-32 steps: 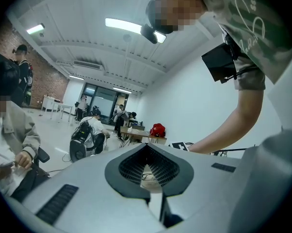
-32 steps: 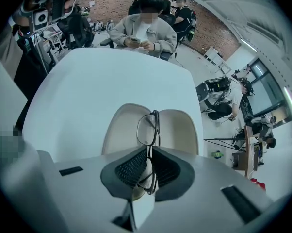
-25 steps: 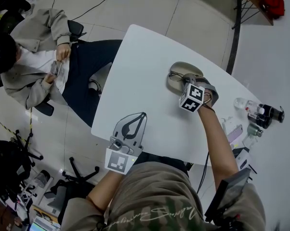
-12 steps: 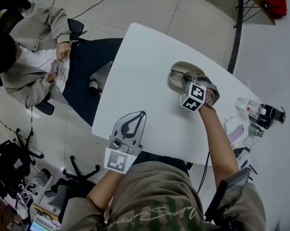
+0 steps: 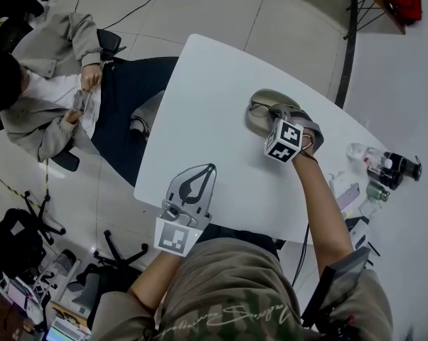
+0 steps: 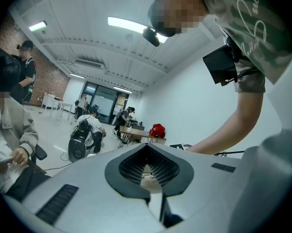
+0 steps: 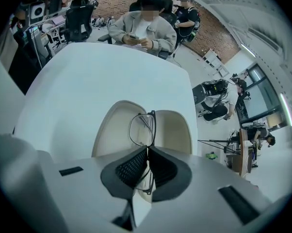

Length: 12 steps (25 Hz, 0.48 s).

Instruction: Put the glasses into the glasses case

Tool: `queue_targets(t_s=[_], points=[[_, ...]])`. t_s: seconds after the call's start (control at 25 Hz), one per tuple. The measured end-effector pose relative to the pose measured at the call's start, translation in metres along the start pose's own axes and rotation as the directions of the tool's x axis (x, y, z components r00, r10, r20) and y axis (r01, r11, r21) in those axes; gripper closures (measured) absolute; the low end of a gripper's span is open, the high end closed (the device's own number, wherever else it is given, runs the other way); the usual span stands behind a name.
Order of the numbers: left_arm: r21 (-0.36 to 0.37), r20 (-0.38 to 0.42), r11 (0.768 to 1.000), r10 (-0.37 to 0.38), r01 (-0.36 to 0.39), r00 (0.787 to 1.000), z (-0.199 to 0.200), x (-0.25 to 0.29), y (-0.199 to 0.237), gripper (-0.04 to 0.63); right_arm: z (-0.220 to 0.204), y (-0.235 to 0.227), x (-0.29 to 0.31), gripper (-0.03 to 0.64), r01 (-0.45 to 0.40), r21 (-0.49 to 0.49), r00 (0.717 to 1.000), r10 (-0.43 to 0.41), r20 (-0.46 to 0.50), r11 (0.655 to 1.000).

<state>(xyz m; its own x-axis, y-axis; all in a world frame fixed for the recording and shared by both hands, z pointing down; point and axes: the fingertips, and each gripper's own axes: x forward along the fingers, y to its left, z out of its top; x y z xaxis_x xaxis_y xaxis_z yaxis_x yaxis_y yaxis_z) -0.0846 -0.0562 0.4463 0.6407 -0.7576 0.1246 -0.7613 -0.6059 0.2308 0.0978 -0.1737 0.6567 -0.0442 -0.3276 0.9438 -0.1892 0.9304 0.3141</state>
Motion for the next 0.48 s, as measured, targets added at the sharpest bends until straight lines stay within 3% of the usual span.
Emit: queue_targets(t_s=[0.48], points=[[-0.01,0.004,1.0,-0.01,0.01,1.0,0.0014,0.0047,-0.008,0.589,-0.0035,0.0013,-0.01,0.603,-0.009,0.022,1.0,0.009,0.025,1.0]])
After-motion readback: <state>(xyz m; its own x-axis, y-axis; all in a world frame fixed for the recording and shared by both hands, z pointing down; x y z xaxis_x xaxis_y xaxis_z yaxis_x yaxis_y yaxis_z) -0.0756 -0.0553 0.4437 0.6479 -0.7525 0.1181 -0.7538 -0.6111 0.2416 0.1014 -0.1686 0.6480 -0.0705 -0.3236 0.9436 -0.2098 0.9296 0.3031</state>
